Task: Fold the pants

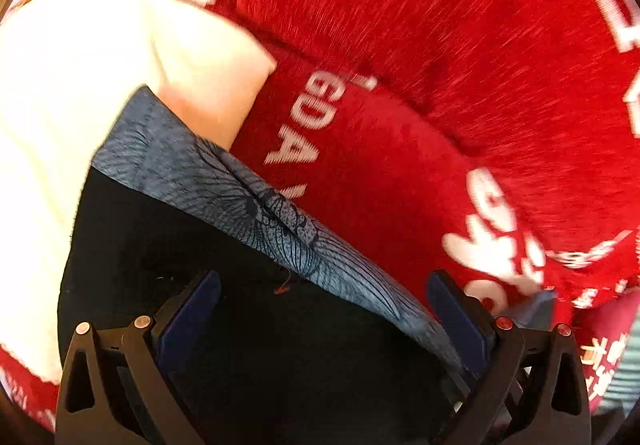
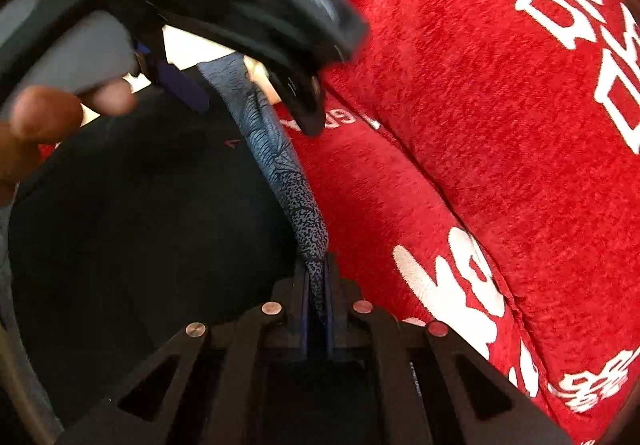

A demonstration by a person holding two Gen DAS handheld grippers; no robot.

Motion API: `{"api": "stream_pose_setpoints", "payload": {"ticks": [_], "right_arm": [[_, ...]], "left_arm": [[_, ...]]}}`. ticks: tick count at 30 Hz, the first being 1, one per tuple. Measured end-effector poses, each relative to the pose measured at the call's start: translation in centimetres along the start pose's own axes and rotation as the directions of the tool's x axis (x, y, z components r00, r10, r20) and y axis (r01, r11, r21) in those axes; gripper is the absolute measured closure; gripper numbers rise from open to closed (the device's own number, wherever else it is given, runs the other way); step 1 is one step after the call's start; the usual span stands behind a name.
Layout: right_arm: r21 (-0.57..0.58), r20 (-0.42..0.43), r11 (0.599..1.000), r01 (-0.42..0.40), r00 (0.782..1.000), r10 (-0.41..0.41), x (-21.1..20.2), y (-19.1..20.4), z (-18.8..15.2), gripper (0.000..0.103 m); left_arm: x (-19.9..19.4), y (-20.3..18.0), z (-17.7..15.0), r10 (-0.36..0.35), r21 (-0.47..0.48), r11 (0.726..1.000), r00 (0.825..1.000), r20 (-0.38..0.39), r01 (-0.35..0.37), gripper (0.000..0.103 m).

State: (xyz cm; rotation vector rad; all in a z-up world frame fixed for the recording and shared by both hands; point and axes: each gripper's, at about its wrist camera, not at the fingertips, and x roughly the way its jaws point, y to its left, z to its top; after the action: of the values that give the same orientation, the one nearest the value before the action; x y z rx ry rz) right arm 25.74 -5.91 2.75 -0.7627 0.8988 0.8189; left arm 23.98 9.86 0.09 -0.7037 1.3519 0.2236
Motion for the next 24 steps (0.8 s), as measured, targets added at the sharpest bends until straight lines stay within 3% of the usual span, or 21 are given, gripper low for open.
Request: {"api": "stream_pose_setpoints", "payload": {"ticks": [1, 2, 3, 4, 5, 6, 7, 8, 10, 11, 12, 14, 19, 21, 24], "right_arm": [[-0.007, 0.002, 1.000, 0.009, 1.000, -0.009, 0.0, 0.1, 0.0, 0.096], [-0.013, 0.004, 1.000, 0.018, 1.000, -0.018, 0.1, 0.3, -0.1, 0.096], [-0.019, 0.004, 0.999, 0.028, 1.000, -0.028, 0.3, 0.4, -0.1, 0.096], [-0.021, 0.000, 0.999, 0.033, 0.999, -0.033, 0.3, 0.4, -0.3, 0.096], [-0.027, 0.000, 0.999, 0.043, 0.999, -0.043, 0.4, 0.6, -0.4, 0.096], [-0.032, 0.003, 0.998, 0.053, 0.999, -0.053, 0.1, 0.6, -0.7, 0.096], [-0.029, 0.008, 0.997, 0.067, 0.998, -0.067, 0.1, 0.6, -0.7, 0.096], [-0.020, 0.007, 0.998, 0.061, 0.998, -0.061, 0.1, 0.2, -0.7, 0.093], [-0.009, -0.001, 0.999, 0.031, 1.000, -0.031, 0.1, -0.4, -0.6, 0.082], [-0.002, -0.002, 1.000, 0.024, 1.000, -0.024, 0.0, -0.8, -0.6, 0.061], [0.005, 0.000, 1.000, -0.004, 1.000, 0.004, -0.1, -1.4, -0.6, 0.031], [-0.004, 0.024, 0.999, -0.048, 0.999, 0.048, -0.3, -2.3, -0.5, 0.021], [-0.025, -0.114, 0.990, -0.140, 0.984, 0.136, 3.2, -3.4, 0.5, 0.023], [0.002, -0.186, 0.978, -0.207, 0.961, 0.203, 4.4, -3.5, 0.2, 0.082], [-0.001, -0.113, 0.985, -0.171, 0.979, 0.170, 0.9, -2.3, 0.0, 0.086]], "left_arm": [[0.8, -0.4, 0.1, 0.033, 0.016, 0.999, 0.999, -0.013, -0.032, 0.000], [1.9, -0.9, 0.2, 0.095, 0.037, 0.995, 0.995, -0.019, -0.094, 0.006], [2.4, -0.9, 0.1, 0.130, 0.041, 0.991, 0.991, -0.016, -0.129, 0.022], [2.6, -1.0, -0.2, 0.147, 0.045, 0.988, 0.989, -0.002, -0.147, 0.022], [2.1, -1.4, -0.6, 0.138, 0.065, 0.988, 0.990, 0.034, -0.140, 0.042], [1.6, -2.0, -1.0, 0.116, 0.096, 0.988, 0.992, 0.052, -0.121, 0.054], [1.0, -2.4, -1.5, 0.132, 0.113, 0.984, 0.989, 0.073, -0.140, 0.059], [0.7, -2.5, -1.8, 0.114, 0.121, 0.985, 0.990, 0.081, -0.123, 0.086], [0.5, -2.3, -2.3, 0.090, 0.110, 0.989, 0.994, 0.067, -0.097, 0.090], [0.4, -2.1, -2.4, 0.080, 0.104, 0.991, 0.994, 0.070, -0.087, 0.091], [0.3, -1.9, -2.6, 0.072, 0.101, 0.992, 0.995, 0.070, -0.079, 0.091], [0.2, -1.6, -2.9, 0.062, 0.095, 0.993, 0.995, 0.074, -0.069, 0.091], [-0.2, -2.1, -3.4, 0.098, 0.116, 0.987, 0.989, 0.111, -0.111, 0.091], [-0.8, -1.8, -3.7, 0.087, 0.116, 0.988, 0.989, 0.115, -0.101, 0.091], [-3.2, -0.9, -5.2, 0.020, 0.106, 0.994, 0.989, 0.147, -0.036, 0.091]]}}
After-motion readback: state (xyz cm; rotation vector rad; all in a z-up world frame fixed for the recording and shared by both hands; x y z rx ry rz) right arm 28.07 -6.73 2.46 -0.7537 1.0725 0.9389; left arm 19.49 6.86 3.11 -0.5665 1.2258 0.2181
